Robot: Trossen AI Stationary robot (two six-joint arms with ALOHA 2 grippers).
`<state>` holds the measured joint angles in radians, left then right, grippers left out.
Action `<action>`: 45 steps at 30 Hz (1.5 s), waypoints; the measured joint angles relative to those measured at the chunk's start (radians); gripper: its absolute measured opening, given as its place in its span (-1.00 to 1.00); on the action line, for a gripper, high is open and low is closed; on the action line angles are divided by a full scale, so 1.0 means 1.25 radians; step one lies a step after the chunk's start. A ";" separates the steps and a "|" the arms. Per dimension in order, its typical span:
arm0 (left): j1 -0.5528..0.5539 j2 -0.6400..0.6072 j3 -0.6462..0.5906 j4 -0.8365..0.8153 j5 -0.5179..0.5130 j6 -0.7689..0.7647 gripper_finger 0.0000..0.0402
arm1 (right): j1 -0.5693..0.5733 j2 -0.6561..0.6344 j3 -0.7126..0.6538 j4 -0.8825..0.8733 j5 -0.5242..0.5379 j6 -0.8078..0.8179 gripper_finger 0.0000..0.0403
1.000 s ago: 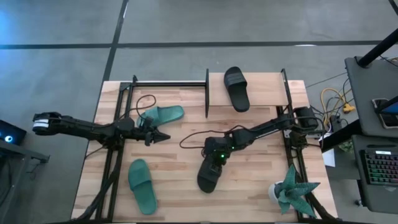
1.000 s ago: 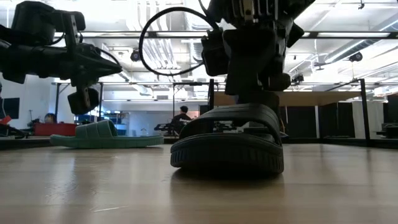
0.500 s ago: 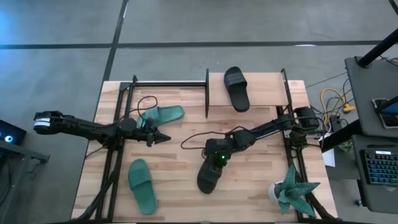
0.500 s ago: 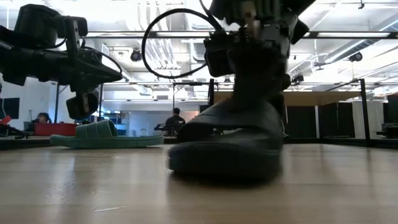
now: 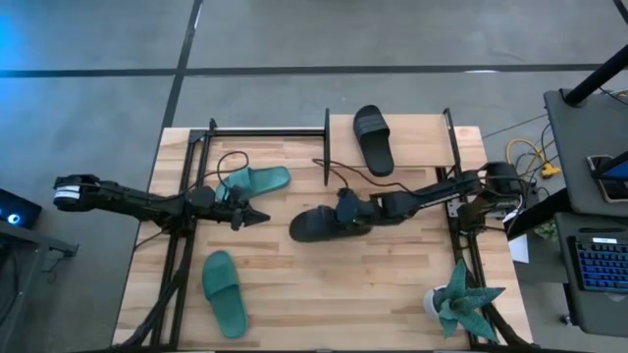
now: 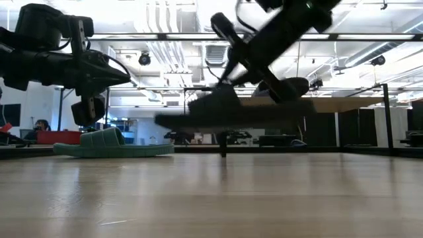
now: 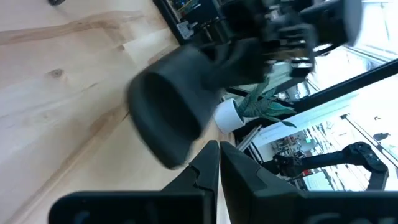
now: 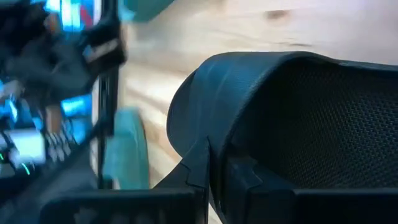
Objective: Pick and place slides into the shelf
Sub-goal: Put the black slipper on the shelf
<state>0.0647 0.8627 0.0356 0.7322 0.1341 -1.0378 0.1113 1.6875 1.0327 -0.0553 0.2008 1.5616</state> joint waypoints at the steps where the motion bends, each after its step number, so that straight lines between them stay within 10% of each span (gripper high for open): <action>1: 0.000 0.001 0.000 -0.001 0.000 0.000 -1.00 | 0.005 0.003 -0.019 -0.004 0.026 0.040 -0.93; 8: -0.001 0.002 0.000 0.002 0.000 0.002 -1.00 | 0.015 0.007 -0.105 0.011 0.067 0.189 -0.69; 18: -0.001 0.006 0.000 0.001 0.000 0.004 -1.00 | 0.014 -0.013 -0.066 -0.105 -0.034 -0.097 -0.15; 33: -0.002 0.004 -0.001 0.016 0.000 -0.002 -1.00 | 0.080 -0.015 0.112 -0.353 0.133 -1.291 -0.07; 45: -0.011 0.005 -0.001 0.017 0.000 -0.003 -1.00 | 0.069 0.054 0.107 -0.356 0.142 -1.637 0.02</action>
<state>0.0506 0.8688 0.0350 0.7536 0.1337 -1.0416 0.1976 1.7550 1.1660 -0.5002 0.3787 -0.4843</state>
